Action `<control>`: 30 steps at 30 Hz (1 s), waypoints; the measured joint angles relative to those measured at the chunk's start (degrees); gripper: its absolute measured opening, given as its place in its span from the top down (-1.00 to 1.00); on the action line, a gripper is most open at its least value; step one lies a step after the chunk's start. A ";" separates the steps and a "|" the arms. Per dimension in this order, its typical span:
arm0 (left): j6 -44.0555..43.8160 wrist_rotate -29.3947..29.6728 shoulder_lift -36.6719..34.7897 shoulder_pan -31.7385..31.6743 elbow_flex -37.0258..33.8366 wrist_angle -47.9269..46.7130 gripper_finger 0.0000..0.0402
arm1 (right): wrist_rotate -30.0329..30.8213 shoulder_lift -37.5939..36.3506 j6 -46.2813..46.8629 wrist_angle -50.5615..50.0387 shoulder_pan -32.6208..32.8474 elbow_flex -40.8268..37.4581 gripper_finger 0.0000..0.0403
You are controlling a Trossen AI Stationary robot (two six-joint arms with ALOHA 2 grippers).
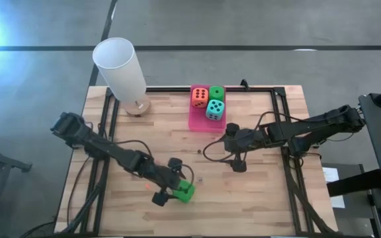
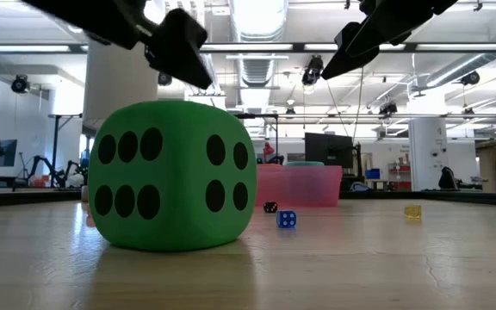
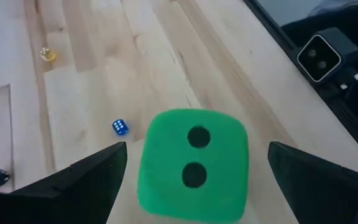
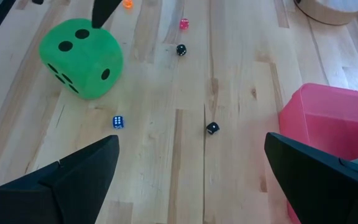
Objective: Pick & Place Dice
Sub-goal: Put the big green dice into the red container
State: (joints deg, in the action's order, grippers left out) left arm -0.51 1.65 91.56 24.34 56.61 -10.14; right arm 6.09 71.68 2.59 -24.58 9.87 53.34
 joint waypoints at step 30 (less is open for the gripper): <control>0.07 0.04 14.12 0.07 19.92 -24.45 -0.95 | -0.02 -0.02 -1.75 -0.02 0.00 0.00 -0.99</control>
State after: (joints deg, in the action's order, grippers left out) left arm -0.45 1.69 105.68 24.41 76.53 -34.59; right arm 6.07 71.66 0.84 -24.60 9.87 53.34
